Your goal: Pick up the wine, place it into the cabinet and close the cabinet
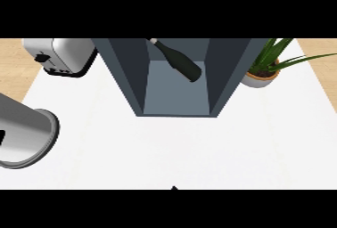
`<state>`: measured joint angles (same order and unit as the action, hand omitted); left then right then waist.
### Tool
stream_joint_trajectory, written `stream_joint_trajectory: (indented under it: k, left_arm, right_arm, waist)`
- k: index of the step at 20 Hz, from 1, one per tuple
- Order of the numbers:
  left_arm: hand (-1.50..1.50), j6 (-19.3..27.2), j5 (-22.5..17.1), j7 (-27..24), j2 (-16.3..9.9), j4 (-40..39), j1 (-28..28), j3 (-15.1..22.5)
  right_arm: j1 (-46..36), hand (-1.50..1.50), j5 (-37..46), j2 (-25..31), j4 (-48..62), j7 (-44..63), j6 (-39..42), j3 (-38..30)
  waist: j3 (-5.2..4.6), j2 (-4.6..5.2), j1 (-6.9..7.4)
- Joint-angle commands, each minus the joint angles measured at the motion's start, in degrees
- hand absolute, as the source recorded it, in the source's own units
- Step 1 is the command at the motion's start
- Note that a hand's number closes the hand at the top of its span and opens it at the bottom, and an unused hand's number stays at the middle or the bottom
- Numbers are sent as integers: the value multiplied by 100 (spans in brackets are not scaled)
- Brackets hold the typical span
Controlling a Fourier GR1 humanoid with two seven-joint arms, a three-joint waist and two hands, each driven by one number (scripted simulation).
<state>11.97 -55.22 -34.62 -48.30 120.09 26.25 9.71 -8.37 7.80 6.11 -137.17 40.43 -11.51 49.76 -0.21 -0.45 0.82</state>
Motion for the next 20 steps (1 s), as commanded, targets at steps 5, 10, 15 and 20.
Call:
stream_joint_trajectory:
  k: [5, 10, 15, 20]
  left_arm:
    - [-150, -216, -115, 260, 223, -404, -538, -37]
    - [-150, -359, 45, 159, 298, -317, -277, 34]
    - [-150, -53, 44, 443, 402, -58, -506, 124]
    - [-150, 194, 409, 451, 682, -230, -605, 295]
  right_arm:
    - [-1977, 150, -368, -569, 840, 408, -901, 18]
    - [-2834, 150, -945, -566, 1320, 288, -1473, -282]
    - [-4147, 150, -1792, -588, 2587, -21, -1735, -1031]
    - [-5396, 150, -2314, -603, 3714, -310, -1835, -1546]
  waist:
    - [0, 59, 30]
    - [-5, 56, 174]
    - [5, 85, 226]
    - [12, 64, 127]
